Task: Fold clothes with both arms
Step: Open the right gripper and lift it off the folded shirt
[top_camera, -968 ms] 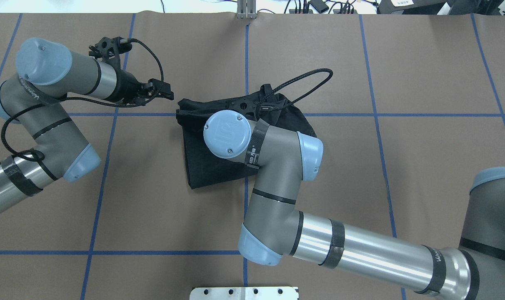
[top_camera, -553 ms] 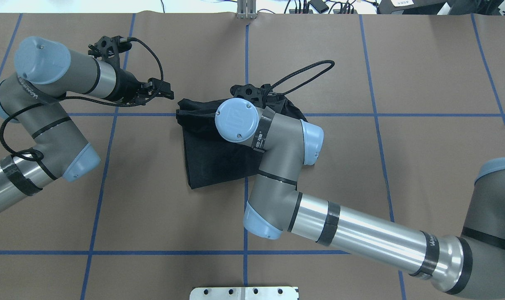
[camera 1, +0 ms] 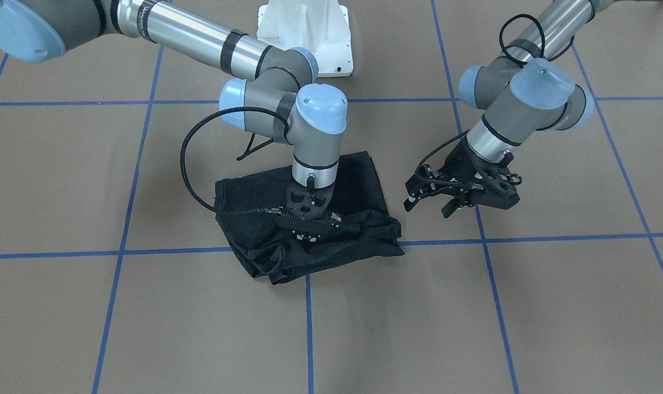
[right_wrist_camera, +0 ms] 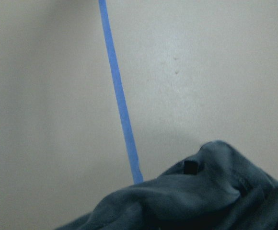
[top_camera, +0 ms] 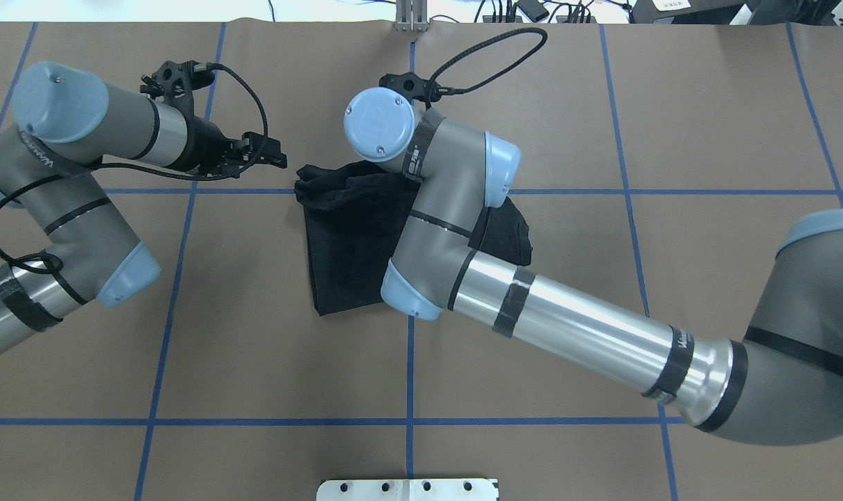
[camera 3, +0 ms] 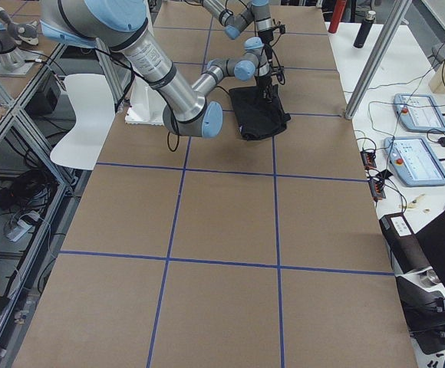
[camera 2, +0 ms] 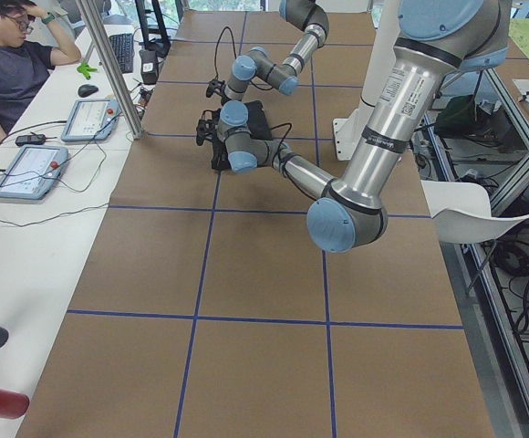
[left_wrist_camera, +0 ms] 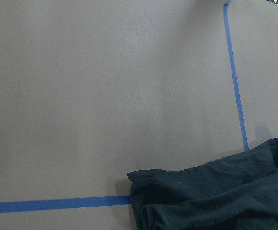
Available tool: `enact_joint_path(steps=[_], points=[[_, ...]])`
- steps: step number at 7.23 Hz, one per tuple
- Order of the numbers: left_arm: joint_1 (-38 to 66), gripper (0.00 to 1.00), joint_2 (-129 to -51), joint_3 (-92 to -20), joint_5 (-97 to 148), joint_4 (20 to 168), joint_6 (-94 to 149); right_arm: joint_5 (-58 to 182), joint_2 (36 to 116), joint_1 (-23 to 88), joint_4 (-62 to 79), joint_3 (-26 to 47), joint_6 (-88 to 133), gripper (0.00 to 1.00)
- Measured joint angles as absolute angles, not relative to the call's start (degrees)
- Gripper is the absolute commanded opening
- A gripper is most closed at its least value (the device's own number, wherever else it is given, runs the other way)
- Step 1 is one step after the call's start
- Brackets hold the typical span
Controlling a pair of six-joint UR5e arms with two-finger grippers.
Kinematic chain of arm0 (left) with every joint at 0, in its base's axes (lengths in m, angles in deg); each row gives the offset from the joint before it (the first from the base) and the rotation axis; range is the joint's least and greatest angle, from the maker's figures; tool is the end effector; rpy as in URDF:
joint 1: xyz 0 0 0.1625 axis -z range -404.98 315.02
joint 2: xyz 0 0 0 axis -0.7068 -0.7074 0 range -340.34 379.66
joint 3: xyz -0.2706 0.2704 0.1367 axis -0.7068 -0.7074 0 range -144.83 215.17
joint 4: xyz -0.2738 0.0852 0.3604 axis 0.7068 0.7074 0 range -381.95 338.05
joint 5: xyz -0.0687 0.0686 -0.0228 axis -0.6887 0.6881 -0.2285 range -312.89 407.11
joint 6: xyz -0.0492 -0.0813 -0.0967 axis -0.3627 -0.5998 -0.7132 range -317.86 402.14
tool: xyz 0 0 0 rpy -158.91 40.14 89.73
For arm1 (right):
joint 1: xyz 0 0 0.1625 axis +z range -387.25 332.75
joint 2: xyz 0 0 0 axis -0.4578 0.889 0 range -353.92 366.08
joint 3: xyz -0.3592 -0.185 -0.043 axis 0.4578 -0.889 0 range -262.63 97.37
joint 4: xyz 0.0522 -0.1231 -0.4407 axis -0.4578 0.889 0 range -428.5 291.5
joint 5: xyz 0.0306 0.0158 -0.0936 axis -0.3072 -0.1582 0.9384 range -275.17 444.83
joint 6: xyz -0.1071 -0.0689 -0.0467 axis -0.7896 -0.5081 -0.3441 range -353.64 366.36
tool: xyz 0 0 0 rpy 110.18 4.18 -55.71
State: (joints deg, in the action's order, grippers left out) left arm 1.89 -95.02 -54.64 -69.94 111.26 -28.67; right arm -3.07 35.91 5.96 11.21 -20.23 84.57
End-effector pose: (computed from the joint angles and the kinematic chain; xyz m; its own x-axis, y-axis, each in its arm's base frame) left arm 0.4403 -0.5747 0.3023 0.3639 0.0398 -0.9306 0.2569 0.9560 0.1414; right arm -0.6684 -0.6028 0.1589 0.7164 0.2250 0.6605 -0.4310 0.8871 0.1653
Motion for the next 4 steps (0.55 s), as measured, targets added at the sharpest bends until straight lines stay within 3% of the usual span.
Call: enact_joint_path(steps=[2,4], points=[[1.94,1.00,-93.67,-56.56,-70.64,111.08,-28.76,-2.28,34.57,8.20,6.95,-26.19,82.54,0.00],[1.95,1.00,-93.41,-56.89,-70.74,111.03,-28.79,-4.05,33.14,10.78,6.19,-27.42,79.63,0.00]])
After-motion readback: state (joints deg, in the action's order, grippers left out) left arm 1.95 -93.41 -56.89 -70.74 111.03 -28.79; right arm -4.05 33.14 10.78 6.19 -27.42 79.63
